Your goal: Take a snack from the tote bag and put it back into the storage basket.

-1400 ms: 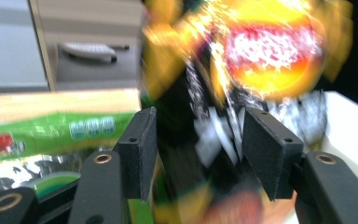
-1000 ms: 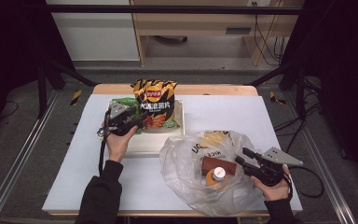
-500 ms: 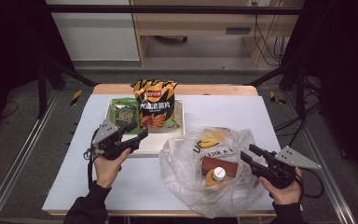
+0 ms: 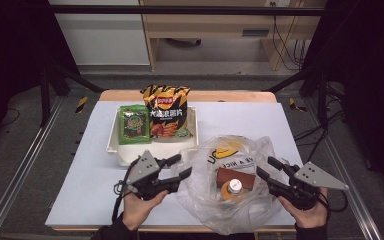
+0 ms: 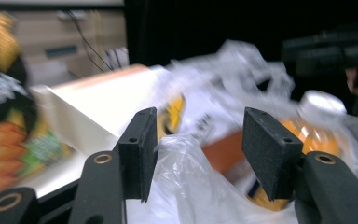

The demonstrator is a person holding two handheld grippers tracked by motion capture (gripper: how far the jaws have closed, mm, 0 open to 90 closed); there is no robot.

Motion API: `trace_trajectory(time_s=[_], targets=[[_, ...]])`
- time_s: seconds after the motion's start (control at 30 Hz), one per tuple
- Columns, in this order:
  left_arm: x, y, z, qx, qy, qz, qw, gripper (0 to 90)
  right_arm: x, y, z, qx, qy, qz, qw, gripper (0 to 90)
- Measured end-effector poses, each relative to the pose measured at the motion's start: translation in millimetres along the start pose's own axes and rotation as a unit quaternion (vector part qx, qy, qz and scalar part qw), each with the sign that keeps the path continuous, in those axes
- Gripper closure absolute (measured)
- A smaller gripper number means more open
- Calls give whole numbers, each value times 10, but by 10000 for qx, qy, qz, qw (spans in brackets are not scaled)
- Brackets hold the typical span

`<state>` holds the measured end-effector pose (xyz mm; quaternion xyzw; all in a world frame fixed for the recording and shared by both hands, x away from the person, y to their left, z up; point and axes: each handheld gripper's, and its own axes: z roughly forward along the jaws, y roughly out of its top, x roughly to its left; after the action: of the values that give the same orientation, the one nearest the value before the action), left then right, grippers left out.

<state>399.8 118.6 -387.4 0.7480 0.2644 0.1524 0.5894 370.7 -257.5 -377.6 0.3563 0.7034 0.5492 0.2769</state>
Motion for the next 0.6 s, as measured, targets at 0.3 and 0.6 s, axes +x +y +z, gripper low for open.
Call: trace_trajectory(time_s=[0.3, 0.6], targets=[[-145, -412, 191, 648, -323, 37, 9974, 469, 134, -257, 96, 1094, 354, 35, 9934, 717], [-113, -765, 478, 1151, -52, 359, 9927, 485, 71, -572, 112, 1992, -98, 135, 9798, 837]])
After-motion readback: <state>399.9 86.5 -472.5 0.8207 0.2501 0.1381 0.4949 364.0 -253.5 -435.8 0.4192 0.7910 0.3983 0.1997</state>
